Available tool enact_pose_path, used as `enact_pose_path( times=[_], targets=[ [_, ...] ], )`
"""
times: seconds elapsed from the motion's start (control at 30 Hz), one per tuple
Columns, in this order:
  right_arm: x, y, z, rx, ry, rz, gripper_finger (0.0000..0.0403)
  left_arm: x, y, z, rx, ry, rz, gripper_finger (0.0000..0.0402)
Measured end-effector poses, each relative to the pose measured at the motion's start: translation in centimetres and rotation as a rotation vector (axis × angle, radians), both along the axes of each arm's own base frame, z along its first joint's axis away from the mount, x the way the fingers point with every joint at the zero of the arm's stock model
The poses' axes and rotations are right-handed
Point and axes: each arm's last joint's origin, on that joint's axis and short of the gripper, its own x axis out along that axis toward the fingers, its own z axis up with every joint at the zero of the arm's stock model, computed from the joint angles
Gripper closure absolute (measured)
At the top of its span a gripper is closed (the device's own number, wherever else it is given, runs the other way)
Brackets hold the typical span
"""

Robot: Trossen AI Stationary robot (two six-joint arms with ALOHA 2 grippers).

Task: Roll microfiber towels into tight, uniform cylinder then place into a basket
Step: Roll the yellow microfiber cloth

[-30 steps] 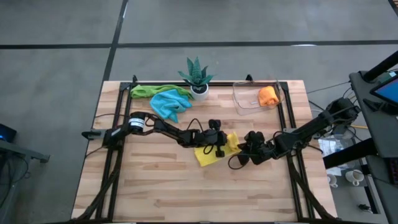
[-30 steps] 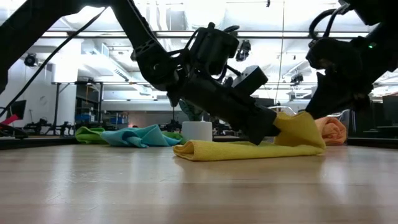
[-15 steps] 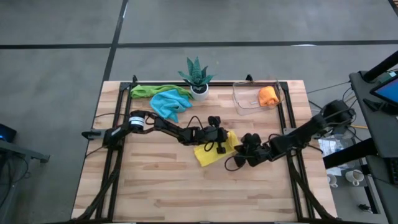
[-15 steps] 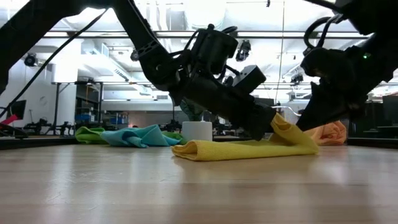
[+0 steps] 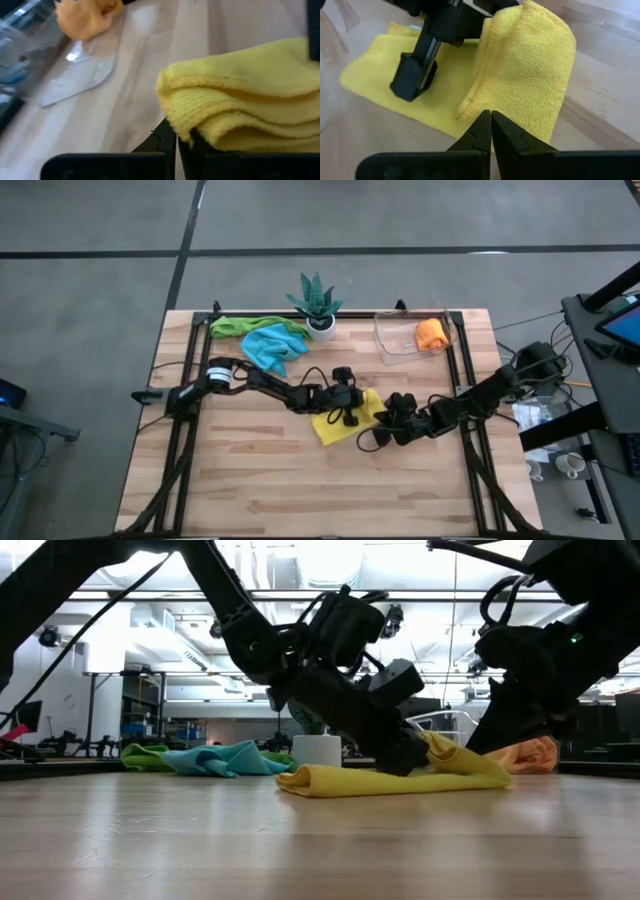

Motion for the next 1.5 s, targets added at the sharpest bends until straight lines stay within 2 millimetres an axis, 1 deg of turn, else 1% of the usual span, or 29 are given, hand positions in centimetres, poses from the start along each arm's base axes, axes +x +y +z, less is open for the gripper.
enact_pose_path(
  times=[0.17, 0.3, 0.4, 0.57, 0.7, 0.73, 0.87, 0.93, 1.03, 1.17, 1.23, 1.5],
  targets=[
    [0.0, 0.0, 0.0, 0.001, 0.002, 0.001, 0.0394, -0.1, 0.2, 0.3, 0.109, 0.030, 0.051, 0.0402],
    [-0.1, 0.0, -0.1, 0.006, 0.006, 0.006, 0.0394, -0.3, 0.4, 1.2, 0.197, 0.061, 0.083, 0.0402],
    [-0.1, 0.0, -0.2, 0.013, 0.012, 0.014, 0.0394, -0.6, 0.5, 2.5, 0.256, 0.092, 0.101, 0.0402],
    [-0.2, -0.1, -0.3, 0.012, 0.018, 0.013, 0.0394, -1.1, 0.4, 4.9, 0.268, 0.082, 0.115, 0.0402],
    [-0.3, -0.2, -0.4, 0.017, 0.021, 0.012, 0.0394, -1.3, 0.1, 5.9, 0.256, 0.057, 0.090, 0.0402],
    [-0.3, -0.2, -0.4, 0.019, 0.019, 0.009, 0.0394, -1.2, 0.0, 5.9, 0.244, 0.055, 0.048, 0.0402],
    [-0.2, -0.6, -0.4, 0.013, 0.021, 0.002, 0.0394, -0.9, -0.8, 5.6, 0.149, 0.040, -0.227, 0.0402],
    [-0.1, -0.7, -0.4, 0.012, 0.019, -0.001, 0.0394, -0.9, -1.0, 5.3, 0.125, 0.038, -0.285, 0.0402],
    [-0.2, -0.9, -0.6, 0.016, 0.025, -0.004, 0.0394, -0.8, -1.0, 4.9, 0.120, 0.044, -0.294, 0.0402],
    [-0.2, -1.3, -0.7, 0.025, 0.017, -0.011, 0.0394, -0.7, -0.9, 4.9, 0.093, 0.029, -0.354, 0.0402],
    [0.0, -1.3, -0.6, 0.025, 0.005, -0.004, 0.0394, -0.7, -0.8, 4.9, 0.090, 0.029, -0.358, 0.0402],
    [0.0, -1.3, -0.7, 0.044, 0.007, 0.014, 0.0394, -0.8, 1.2, 4.9, 0.078, 0.028, -0.335, 0.0402]
  ],
)
